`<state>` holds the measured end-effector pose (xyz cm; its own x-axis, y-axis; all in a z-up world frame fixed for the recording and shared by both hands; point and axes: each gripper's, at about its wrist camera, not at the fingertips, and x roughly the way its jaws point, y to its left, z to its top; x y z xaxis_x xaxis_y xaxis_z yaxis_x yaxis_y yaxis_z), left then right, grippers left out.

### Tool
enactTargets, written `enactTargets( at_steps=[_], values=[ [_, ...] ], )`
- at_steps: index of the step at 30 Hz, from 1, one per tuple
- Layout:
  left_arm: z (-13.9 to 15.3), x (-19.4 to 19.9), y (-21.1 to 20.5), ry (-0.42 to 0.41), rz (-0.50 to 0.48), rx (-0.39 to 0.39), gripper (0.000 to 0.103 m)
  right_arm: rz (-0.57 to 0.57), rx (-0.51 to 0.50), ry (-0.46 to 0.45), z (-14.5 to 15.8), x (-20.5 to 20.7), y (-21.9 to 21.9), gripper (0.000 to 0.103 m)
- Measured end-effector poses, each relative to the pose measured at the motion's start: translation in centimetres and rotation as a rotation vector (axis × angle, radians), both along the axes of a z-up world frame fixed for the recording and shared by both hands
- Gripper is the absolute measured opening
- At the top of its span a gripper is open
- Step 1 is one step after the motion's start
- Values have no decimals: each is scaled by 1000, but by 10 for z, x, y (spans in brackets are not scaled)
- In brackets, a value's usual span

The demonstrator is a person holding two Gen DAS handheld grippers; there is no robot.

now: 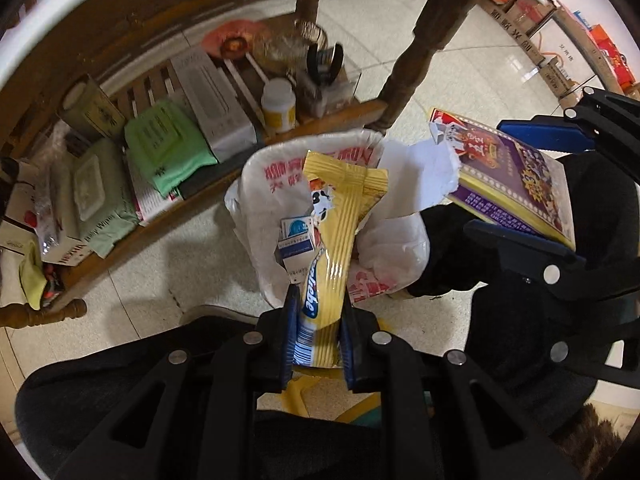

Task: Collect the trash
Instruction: 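Carry the yellow wrapper and purple box down toward the white plastic bag, then open the left tool over the bag while the right tool releases the purple box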

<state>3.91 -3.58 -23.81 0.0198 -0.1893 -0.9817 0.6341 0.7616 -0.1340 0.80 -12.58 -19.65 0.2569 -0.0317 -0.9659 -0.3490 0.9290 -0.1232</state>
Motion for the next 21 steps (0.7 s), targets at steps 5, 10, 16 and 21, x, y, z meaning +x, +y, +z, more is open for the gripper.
enactTargets(
  at_steps=[5, 10, 16, 21],
  values=[
    [-28, 7, -10, 45, 0, 23, 19, -33, -5, 30, -27, 10, -9, 59],
    [-52, 16, -18, 81, -1, 46, 19, -62, 2, 82, -57, 22, -18, 59],
    [-80, 29, -29, 111, -15, 90, 19, -93, 28, 133, -93, 40, -28, 59],
    [-106, 42, -35, 157, -13, 127, 19, -112, 49, 165, -116, 57, -34, 59]
  ],
)
